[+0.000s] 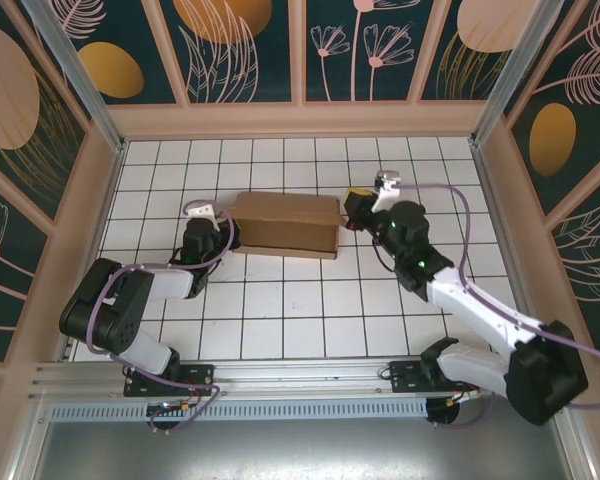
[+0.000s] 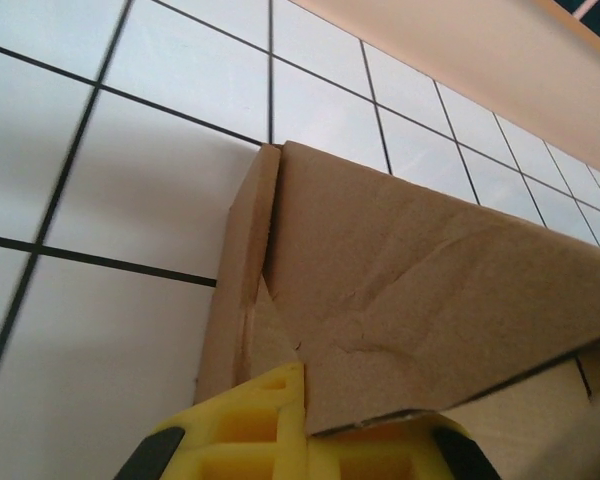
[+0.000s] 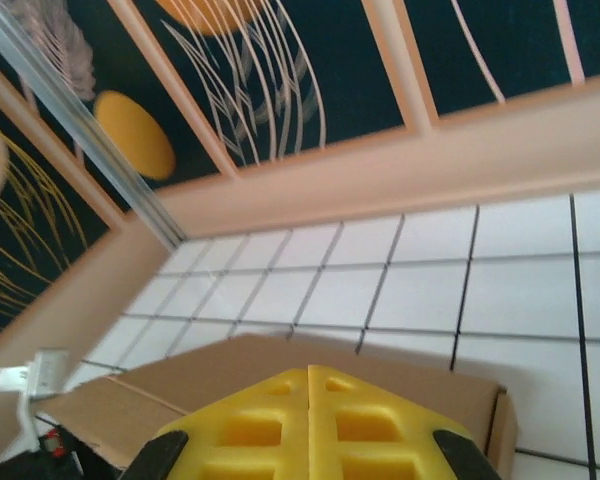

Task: Fold the paper box

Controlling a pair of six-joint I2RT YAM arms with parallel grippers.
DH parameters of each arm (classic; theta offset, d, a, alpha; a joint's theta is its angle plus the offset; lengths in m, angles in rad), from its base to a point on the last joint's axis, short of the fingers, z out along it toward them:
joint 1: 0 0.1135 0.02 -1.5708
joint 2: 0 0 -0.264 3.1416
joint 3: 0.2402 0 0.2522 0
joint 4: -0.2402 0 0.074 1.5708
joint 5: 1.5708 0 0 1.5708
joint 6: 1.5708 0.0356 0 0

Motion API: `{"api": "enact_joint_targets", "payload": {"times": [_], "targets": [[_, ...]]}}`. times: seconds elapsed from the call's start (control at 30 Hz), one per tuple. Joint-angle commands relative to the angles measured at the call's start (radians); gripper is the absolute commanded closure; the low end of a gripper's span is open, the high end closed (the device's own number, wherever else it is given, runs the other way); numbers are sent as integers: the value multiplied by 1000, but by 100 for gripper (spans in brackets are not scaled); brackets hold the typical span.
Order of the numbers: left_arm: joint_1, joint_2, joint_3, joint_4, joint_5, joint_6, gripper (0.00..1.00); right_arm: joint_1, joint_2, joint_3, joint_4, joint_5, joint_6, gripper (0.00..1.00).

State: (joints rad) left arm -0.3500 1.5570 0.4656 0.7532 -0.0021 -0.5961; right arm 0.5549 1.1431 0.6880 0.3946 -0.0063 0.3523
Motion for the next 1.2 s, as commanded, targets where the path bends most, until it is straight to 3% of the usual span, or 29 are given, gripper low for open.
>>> {"api": "enact_joint_targets", "payload": {"times": [0.0, 0.07, 0.23, 0.33, 0.43, 0.53, 0.67, 0.8, 1.0, 1.17], "targets": [[-33, 14, 11, -56, -9, 8, 97, -59, 132, 115, -163, -108, 18, 100], [-36, 17, 0, -46, -19, -19, 97, -81, 194, 156, -185, -113, 43, 100], [-43, 49, -8, -21, 13, -53, 95, -137, 330, 194, -133, -258, 84, 100], [-43, 52, -9, -20, 39, -51, 91, -136, 441, 264, -191, -303, 86, 84], [-43, 22, -17, -27, 57, -54, 83, -136, 497, 271, -188, -312, 88, 77], [-43, -30, -38, -48, 63, -63, 66, -130, 538, 278, -193, -311, 76, 74], [-43, -109, -82, -87, 27, -89, 57, -116, 574, 293, -227, -262, 43, 73], [-43, -178, -91, -182, 5, -143, 54, -116, 581, 288, -228, -223, 24, 73], [-43, -273, -118, -276, 75, -163, 55, -124, 572, 312, -254, -199, 4, 68], [-43, -343, -82, -418, 242, -74, 58, -128, 546, 349, -297, -192, -21, 64]]}}
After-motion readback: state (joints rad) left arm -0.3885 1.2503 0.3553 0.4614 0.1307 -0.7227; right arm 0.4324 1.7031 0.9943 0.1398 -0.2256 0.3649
